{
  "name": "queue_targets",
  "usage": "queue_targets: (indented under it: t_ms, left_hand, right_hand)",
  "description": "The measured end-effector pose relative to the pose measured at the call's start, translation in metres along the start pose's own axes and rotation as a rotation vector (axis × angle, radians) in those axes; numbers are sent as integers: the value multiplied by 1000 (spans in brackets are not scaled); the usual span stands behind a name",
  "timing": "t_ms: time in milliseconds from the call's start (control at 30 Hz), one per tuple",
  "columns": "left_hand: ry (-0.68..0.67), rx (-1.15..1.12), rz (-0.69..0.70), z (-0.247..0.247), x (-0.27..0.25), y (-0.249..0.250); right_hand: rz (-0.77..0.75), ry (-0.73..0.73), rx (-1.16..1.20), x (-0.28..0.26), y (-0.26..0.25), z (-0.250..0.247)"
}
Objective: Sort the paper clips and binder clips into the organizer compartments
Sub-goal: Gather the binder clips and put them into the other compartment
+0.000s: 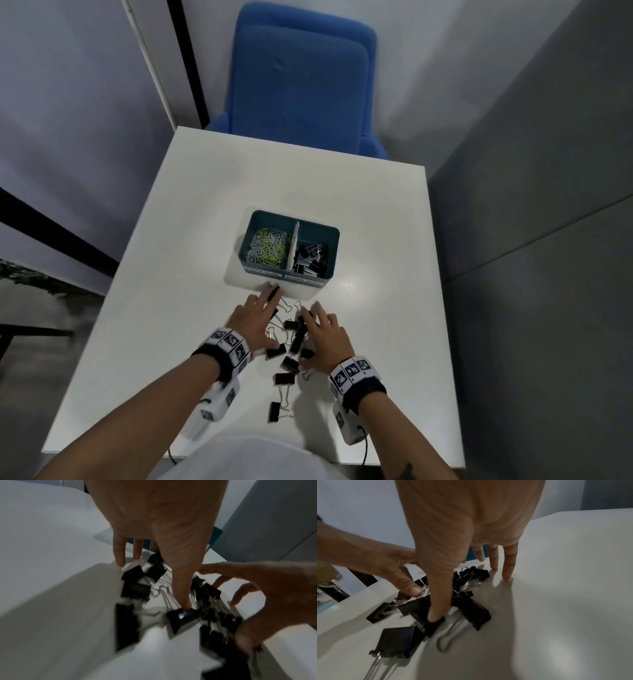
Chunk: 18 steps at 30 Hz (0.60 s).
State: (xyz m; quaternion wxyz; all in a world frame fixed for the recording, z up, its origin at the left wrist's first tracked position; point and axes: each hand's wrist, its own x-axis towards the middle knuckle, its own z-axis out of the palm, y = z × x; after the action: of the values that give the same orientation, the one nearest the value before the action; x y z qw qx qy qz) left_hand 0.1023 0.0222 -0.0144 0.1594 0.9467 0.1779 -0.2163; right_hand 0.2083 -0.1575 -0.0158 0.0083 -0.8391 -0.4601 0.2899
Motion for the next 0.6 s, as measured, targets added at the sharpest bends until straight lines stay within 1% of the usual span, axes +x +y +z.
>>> queue_targets:
  t_ms: [67, 133, 167, 200, 300, 400, 467, 600]
  left_hand:
    - [-54, 36, 13, -9, 13, 4]
    - [-134, 59, 13, -16, 22, 8]
    - [-153, 66, 15, -16, 25, 9]
    - [-144, 66, 19, -15, 27, 10]
    - [-51, 14, 32, -10, 23, 13]
    - [-36, -80, 14, -4, 18, 14]
    - [17, -111, 10, -2, 14, 13]
    - [94, -161, 33, 4, 1, 10]
  right_hand:
    - [-14, 15, -13, 5, -7, 0]
    - [-7, 4, -2, 10, -12, 1]
    - [3, 0, 12, 12, -14, 3]
    - [17, 2, 32, 14, -14, 5]
    - [68, 38, 107, 16, -14, 8]
    - [82, 76, 187, 16, -12, 8]
    - [92, 101, 218, 14, -10, 8]
    - [113, 191, 266, 9, -5, 11]
